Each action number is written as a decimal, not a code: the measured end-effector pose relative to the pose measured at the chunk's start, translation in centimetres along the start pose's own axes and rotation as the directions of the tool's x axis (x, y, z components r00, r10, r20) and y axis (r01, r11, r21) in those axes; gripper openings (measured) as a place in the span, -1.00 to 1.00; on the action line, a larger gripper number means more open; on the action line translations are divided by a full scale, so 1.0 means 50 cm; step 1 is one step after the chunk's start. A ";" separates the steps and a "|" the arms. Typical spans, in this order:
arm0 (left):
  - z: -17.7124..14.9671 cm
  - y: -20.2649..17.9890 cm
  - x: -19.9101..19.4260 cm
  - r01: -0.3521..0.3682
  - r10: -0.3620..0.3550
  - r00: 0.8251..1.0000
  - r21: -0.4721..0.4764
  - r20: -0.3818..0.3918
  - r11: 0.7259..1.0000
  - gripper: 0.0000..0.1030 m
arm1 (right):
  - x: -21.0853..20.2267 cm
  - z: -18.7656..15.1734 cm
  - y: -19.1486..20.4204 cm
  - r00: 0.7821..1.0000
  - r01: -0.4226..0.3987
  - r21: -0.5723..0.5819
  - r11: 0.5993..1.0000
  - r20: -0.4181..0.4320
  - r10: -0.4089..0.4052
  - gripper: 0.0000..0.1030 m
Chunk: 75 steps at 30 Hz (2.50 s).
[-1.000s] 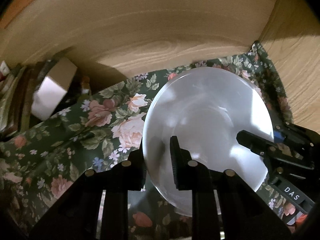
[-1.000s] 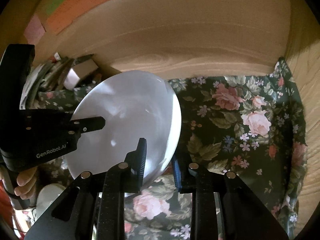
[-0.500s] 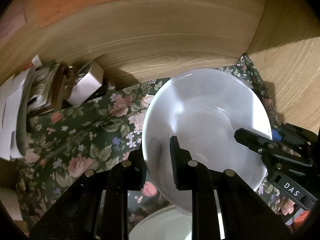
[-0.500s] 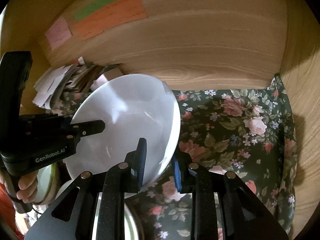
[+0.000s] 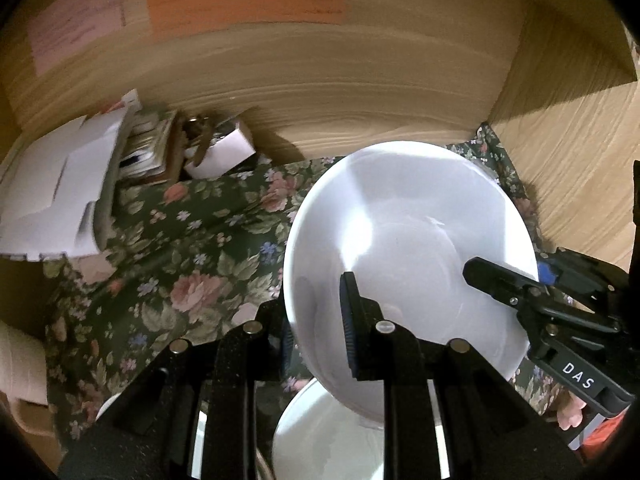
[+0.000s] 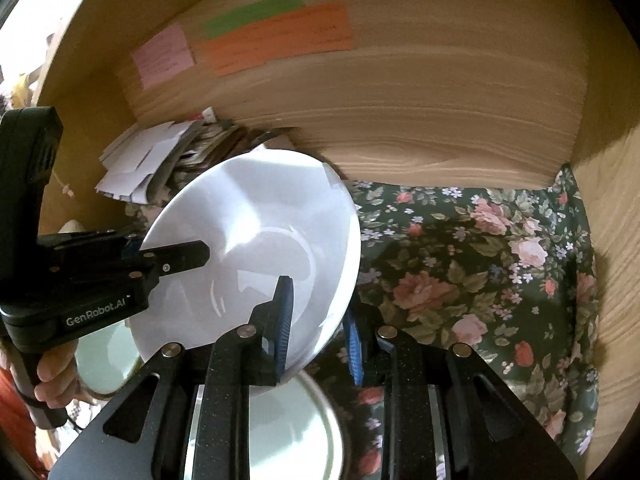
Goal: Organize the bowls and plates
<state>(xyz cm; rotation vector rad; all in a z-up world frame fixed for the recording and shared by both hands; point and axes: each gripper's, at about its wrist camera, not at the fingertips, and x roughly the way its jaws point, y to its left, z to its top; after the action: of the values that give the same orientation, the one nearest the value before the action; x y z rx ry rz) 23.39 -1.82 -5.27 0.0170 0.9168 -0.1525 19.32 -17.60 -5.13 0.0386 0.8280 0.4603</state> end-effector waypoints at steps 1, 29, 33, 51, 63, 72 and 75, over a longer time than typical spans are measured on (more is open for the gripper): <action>-0.005 0.004 -0.006 -0.001 0.001 1.000 -0.004 0.002 1.000 -0.60 | -0.002 -0.001 0.007 1.000 -0.003 -0.004 1.000 0.001 0.003 -0.58; -0.178 0.165 -0.132 -0.055 0.062 0.998 -0.176 0.033 0.983 -0.60 | 0.015 -0.045 0.206 0.992 -0.121 -0.122 0.985 -0.035 0.117 -0.58; -0.201 0.189 -0.149 -0.071 0.079 0.996 -0.199 0.033 0.977 -0.60 | 0.026 -0.056 0.232 0.989 -0.144 -0.134 0.981 -0.048 0.139 -0.58; -0.281 0.264 -0.169 -0.124 0.129 0.992 -0.269 0.001 0.955 -0.60 | 0.087 -0.092 0.309 0.970 -0.224 -0.144 0.964 -0.126 0.206 -0.58; -0.310 0.288 -0.146 -0.124 0.120 0.992 -0.281 -0.032 0.952 -0.60 | 0.118 -0.104 0.318 0.960 -0.242 -0.150 0.959 -0.182 0.213 -0.58; -0.314 0.285 -0.136 -0.134 0.134 0.991 -0.255 -0.015 0.958 -0.60 | 0.113 -0.101 0.328 0.973 -0.189 -0.221 0.957 -0.170 0.154 -0.54; -0.315 0.287 -0.130 -0.134 0.135 0.991 -0.248 -0.017 0.959 -0.60 | 0.112 -0.099 0.326 0.976 -0.178 -0.243 0.954 -0.170 0.138 -0.52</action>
<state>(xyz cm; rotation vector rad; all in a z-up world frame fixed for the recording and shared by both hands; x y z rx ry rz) 9.09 14.43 -10.45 -0.1529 0.9260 0.0897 12.87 -1.34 -9.01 -0.1730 0.9121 0.7267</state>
